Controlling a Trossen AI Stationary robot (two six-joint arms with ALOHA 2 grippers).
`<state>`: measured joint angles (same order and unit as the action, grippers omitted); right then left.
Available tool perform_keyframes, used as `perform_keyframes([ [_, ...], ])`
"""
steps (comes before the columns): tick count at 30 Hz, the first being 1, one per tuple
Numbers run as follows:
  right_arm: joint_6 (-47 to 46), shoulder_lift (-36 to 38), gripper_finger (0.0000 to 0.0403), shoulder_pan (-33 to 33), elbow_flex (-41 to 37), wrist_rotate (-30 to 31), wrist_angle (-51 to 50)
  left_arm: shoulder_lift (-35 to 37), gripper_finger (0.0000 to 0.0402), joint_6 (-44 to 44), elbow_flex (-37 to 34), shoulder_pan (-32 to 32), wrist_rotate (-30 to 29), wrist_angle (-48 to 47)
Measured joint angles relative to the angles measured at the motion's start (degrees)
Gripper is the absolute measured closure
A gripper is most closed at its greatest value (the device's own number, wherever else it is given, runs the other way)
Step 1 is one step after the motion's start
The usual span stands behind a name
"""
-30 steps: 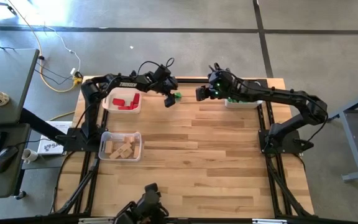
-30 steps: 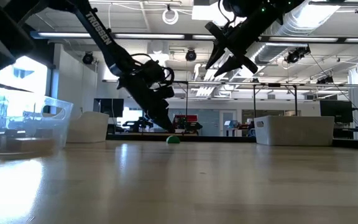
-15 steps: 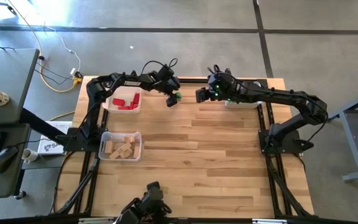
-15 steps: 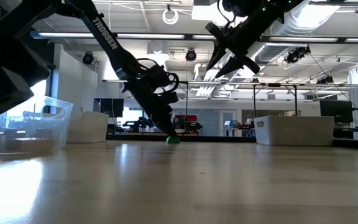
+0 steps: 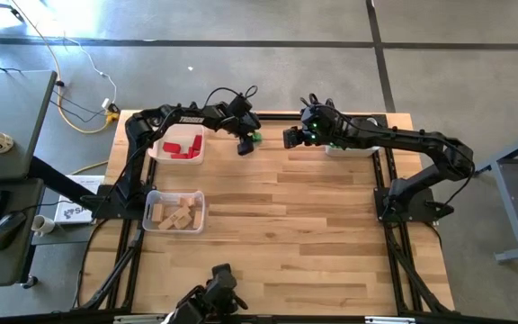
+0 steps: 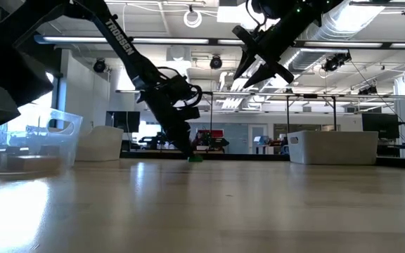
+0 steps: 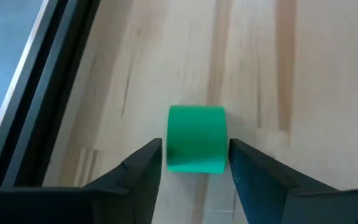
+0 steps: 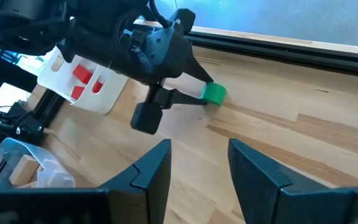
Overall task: Sort & place blocks by color
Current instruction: Put the green half-circle into the right white bin
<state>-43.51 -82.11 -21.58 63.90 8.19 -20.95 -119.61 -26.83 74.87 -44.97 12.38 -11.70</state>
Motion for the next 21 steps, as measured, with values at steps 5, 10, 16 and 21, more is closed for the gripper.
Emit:
perform_keyframes([
  [5,0.0,0.0,0.0258,0.0,0.0,0.13,0.0,0.0,0.0247,-2.37,0.0,0.13,2.42,0.83],
  [10,0.0,0.0,0.0258,0.0,0.0,0.1,0.0,0.0,0.0261,-2.36,0.0,0.17,2.45,0.81],
  [16,0.0,0.0,0.0258,0.0,0.0,0.05,0.02,0.02,0.03,-3.72,0.07,0.15,2.65,0.44],
  [21,0.0,0.0,0.0258,0.0,0.0,-0.12,0.02,0.04,0.0316,-3.81,0.11,0.15,2.56,-0.08],
])
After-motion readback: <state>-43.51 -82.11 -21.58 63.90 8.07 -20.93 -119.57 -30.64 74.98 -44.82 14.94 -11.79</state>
